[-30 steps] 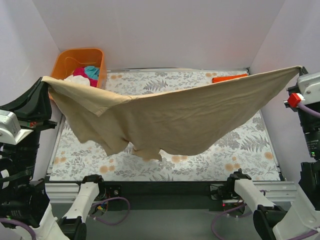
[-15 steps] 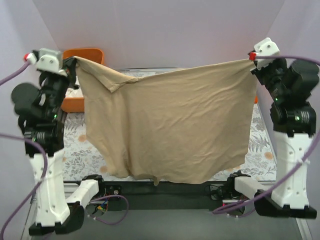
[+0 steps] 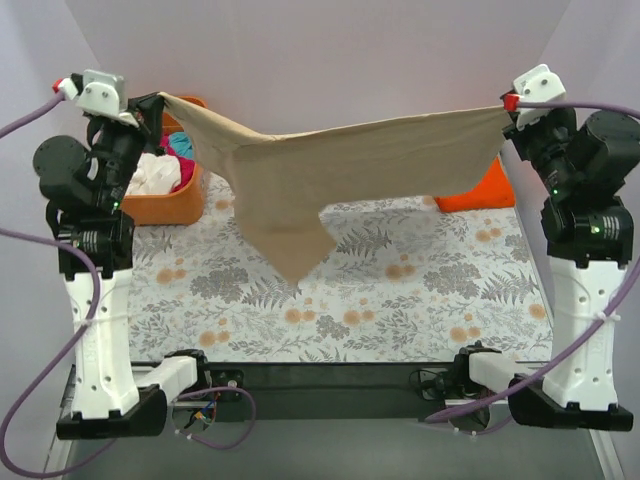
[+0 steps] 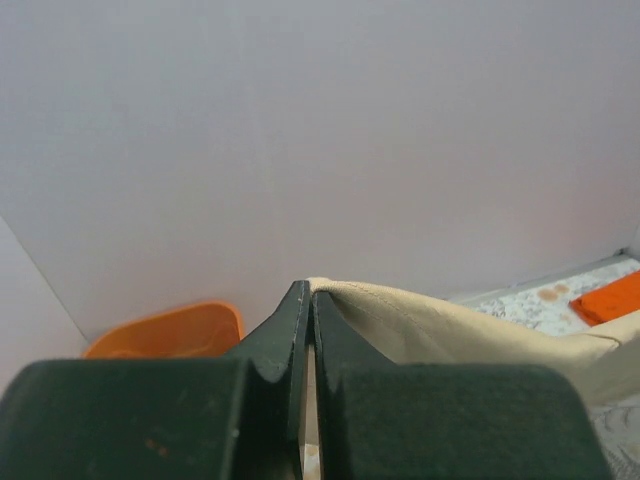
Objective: Fold and stack the t-shirts
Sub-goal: Flatten the tshirt out
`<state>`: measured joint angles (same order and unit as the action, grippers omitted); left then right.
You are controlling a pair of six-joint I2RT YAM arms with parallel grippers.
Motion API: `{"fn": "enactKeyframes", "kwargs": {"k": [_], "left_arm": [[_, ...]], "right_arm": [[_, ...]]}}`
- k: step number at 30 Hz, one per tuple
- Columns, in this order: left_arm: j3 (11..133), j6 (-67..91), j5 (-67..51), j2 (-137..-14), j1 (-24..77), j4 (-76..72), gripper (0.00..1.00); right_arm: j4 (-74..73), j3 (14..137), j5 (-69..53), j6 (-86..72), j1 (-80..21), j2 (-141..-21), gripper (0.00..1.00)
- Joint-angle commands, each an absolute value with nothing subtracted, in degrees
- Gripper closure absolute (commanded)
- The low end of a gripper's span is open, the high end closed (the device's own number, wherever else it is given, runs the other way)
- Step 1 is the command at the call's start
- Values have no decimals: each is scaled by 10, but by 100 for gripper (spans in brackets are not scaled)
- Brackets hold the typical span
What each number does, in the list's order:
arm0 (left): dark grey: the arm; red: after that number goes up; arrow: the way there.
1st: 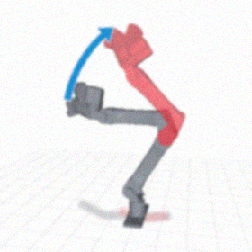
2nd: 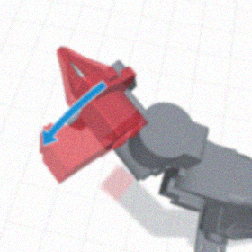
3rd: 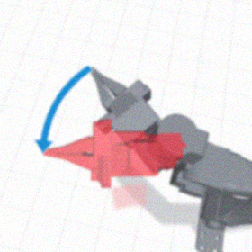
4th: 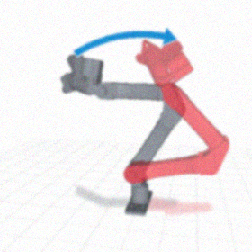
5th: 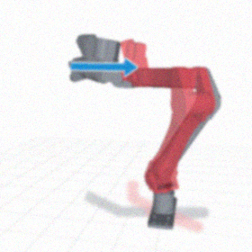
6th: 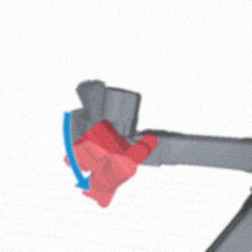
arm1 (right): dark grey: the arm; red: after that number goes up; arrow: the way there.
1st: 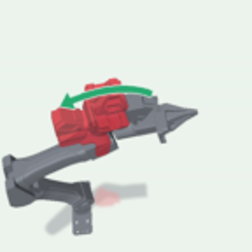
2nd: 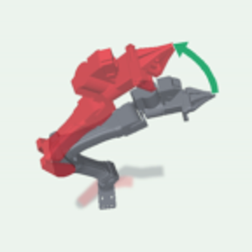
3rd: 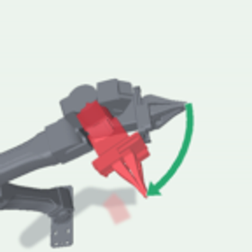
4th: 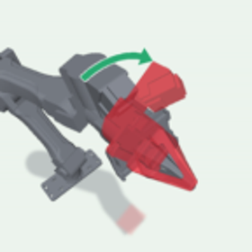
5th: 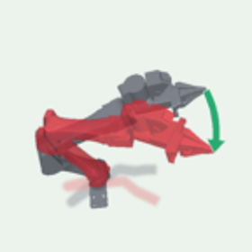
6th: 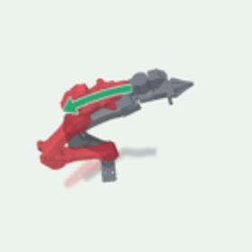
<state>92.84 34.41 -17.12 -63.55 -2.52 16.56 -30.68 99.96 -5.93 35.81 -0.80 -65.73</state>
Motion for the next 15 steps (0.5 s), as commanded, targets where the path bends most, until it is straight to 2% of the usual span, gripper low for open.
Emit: {"fn": "enactKeyframes", "kwargs": {"k": [1,11,15], "left_arm": [[947,352,-184,-571,-28,134,100],[980,344,-172,-445,-28,199,100],[1044,337,-143,-438,-29,208,100]], "right_arm": [[-257,1016,-58,348,-5,-593,99],[-240,1000,-35,339,-6,-453,99],[-237,1040,-21,345,-6,-436,99]]}}
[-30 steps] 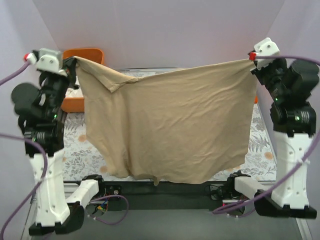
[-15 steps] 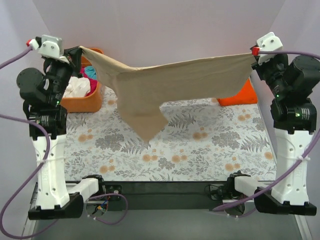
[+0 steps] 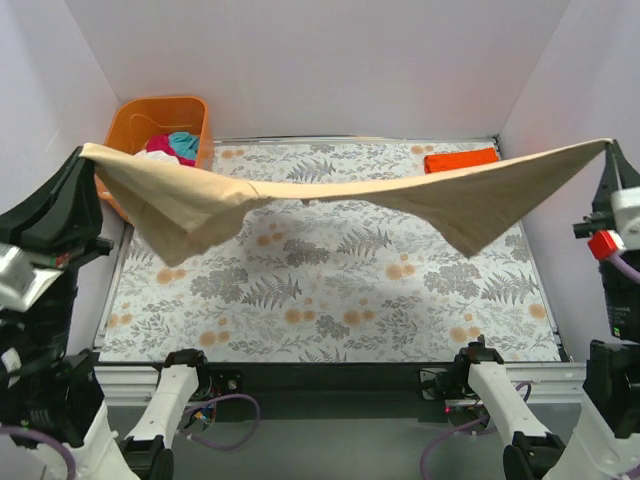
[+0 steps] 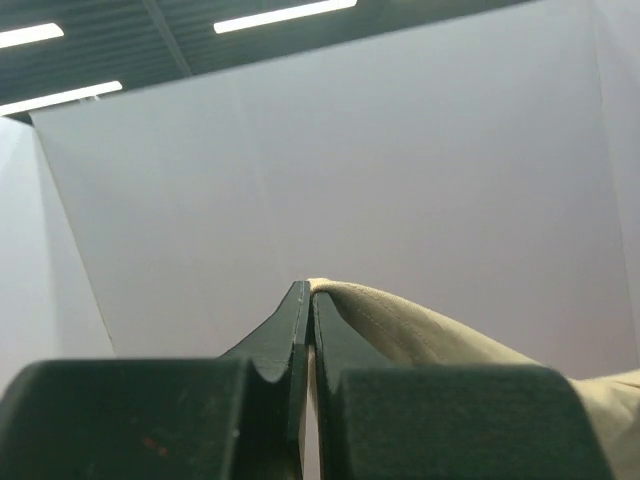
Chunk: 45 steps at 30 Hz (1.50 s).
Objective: Fold and stack the t-shirts
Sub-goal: Flatten the tshirt out, then fold the tshirt
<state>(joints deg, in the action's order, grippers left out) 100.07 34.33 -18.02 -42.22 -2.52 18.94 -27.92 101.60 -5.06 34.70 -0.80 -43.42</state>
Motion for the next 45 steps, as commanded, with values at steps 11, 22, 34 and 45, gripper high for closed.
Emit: {"fn": "enactKeyframes", "kwargs": {"k": [11,22,34,45], "left_arm": [[1116,344,-156,-510,-29,253,100],[715,315,-245,-490,-28,161,100],[603,288,-266,-788,-12,4,100],[817,306,-208,-1100,17,4,100]], "right_arm": [[-208,1031,-25,367,-5,-459,99],[-129,667,-100,393,-6,-458,99],[-5,540,-135,410,-5,-706,99],[31,685,-96,417,-6,-979,99]]}}
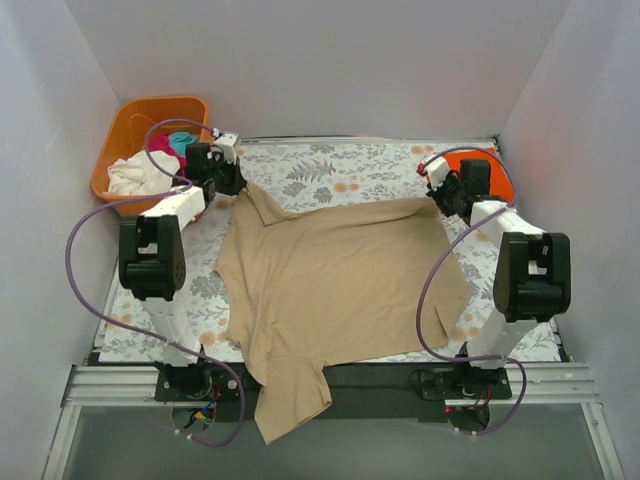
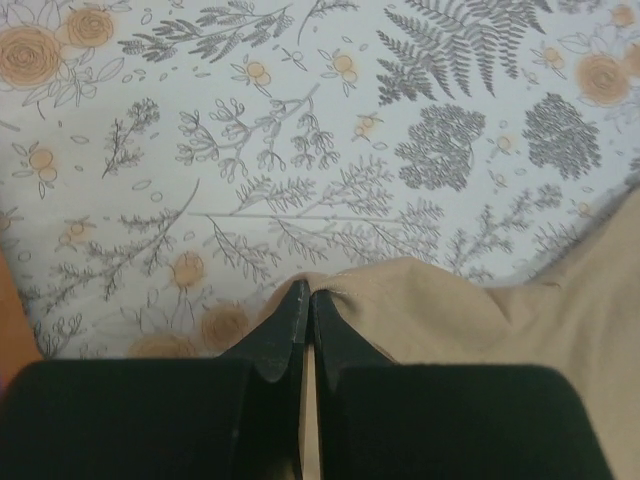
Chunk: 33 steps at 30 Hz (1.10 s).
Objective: Fold and stack the t-shirts
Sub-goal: Fold the tshirt
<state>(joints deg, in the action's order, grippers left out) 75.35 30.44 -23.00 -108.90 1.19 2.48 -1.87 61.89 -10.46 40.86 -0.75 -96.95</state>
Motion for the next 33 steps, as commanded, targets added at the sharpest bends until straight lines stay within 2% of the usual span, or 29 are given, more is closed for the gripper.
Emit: {"fn": "enactKeyframes", "kwargs": {"k": [1,7,11,15,27,33], "left_arm": [[830,303,-200,-1127,18,4,100],[937,280,-139,-1207,27,38,100],[947,272,-154,-1191,27,54,100],[914,265,-194,-1118,27,84,100],[692,179,-270,-840,25,227,100],[580,142,-288,-778,26,288,100]], "right_arm": [[31,696,-91,421,-6,-1003,99],[22,770,-74,426,-5,-1069,99],[1,802,-74,429,-6,-1078,99],[-19,784,-86,450,-5,-1045,99],[-66,665,-136,537,39,-917,99],[-100,617,-152,578,39,-911,99]]}}
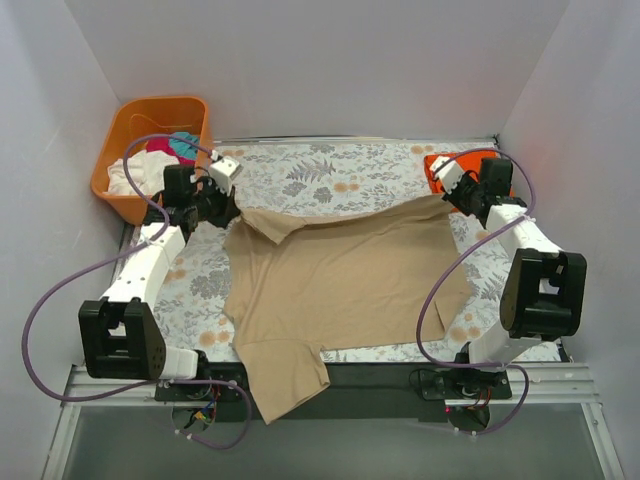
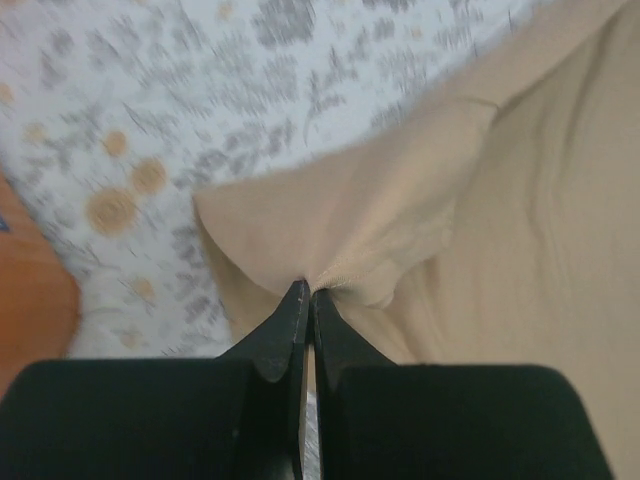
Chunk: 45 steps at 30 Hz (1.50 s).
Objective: Fold and stack the t-shirts
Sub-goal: Fold the tshirt
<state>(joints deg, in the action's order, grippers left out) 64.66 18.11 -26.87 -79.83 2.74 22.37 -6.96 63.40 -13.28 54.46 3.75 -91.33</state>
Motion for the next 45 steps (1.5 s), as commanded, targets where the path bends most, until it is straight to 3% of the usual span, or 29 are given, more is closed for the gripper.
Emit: {"fn": "enactKeyframes", "kwargs": {"k": [1,11,20,34,41,42,44,45], "left_arm": [[557,135,-290,-769,26,286,100],[462,42,-309,-759,27,360,100],[533,50,-339,-736,27,433,100],[526,30,-390,-686,36,487,100],[482,2,-347,-709,36,487,100],[482,-12,-343,-712,36,485,92],[491,-6,-345,-716,34,487,71],[516,-4,-359,-719,32,489,57]], "right_arm": [[-109,604,-155,585,39,-911,99],[-129,530,-137,641,39,-910,99],[-160,581,-144,625,45,-893,99],[-177,614,-154,622,60,-900,99],[-194,556,-151,678,60,-888,99],[-201,550,-152,683,60,-887,91],[-230,552,-156,692,59,-880,67],[-237,556,-159,691,59,-877,49]]}}
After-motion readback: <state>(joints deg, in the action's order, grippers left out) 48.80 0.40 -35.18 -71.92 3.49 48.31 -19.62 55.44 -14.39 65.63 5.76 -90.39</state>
